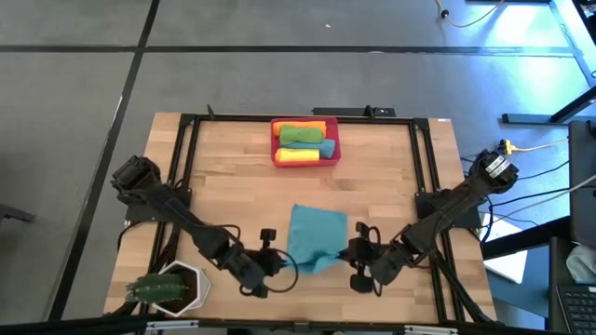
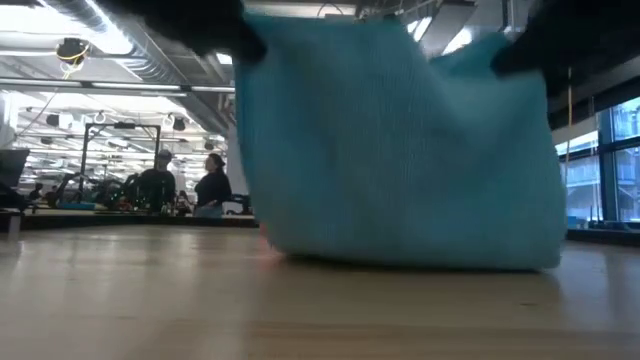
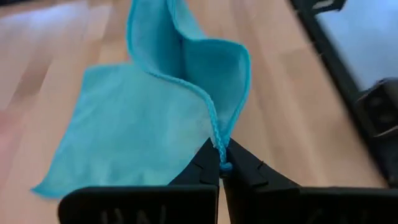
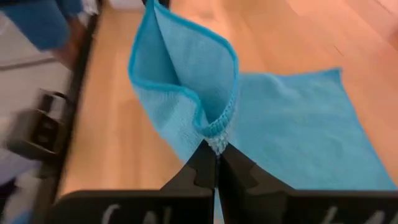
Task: Roll microfiber towels into tight, uniform cylinder then place into a basket
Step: Roll the blue microfiber cloth
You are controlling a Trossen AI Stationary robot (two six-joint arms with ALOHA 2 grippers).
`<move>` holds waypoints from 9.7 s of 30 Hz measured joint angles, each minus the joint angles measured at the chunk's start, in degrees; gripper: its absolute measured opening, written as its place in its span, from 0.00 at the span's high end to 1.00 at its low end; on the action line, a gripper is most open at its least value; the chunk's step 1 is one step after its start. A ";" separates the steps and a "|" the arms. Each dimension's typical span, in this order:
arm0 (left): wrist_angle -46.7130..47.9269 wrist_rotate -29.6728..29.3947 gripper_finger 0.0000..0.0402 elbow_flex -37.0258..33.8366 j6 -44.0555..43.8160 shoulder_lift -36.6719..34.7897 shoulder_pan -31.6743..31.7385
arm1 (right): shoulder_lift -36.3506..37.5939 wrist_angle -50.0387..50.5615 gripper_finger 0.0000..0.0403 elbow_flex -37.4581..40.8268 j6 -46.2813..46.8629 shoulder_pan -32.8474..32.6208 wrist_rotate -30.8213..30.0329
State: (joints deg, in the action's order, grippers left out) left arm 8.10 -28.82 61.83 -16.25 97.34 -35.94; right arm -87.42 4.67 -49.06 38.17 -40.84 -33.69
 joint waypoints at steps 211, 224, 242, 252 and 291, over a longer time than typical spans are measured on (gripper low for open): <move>-9.84 -5.66 0.54 -9.93 -10.67 -8.55 0.87 | -2.86 14.40 0.60 -9.42 -0.94 10.05 -9.18; -9.89 -5.57 0.54 -9.93 -12.84 -8.55 0.65 | -2.85 14.44 0.60 -9.42 -2.39 10.03 -7.16; -10.66 -2.79 0.54 -9.93 -10.15 -1.50 2.65 | -2.86 14.37 0.60 -9.42 -0.07 8.02 -4.72; -12.28 0.39 0.54 -9.93 -10.15 -0.92 4.91 | -2.84 8.95 0.60 -9.42 3.50 6.34 6.40; -18.91 -0.57 0.54 -9.93 -8.65 -0.92 6.05 | -19.11 19.37 0.81 -9.64 12.73 6.49 16.46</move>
State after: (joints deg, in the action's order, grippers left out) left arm -10.81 -29.39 51.90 -24.89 96.42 -29.89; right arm -106.53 24.05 -58.70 50.91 -34.35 -17.23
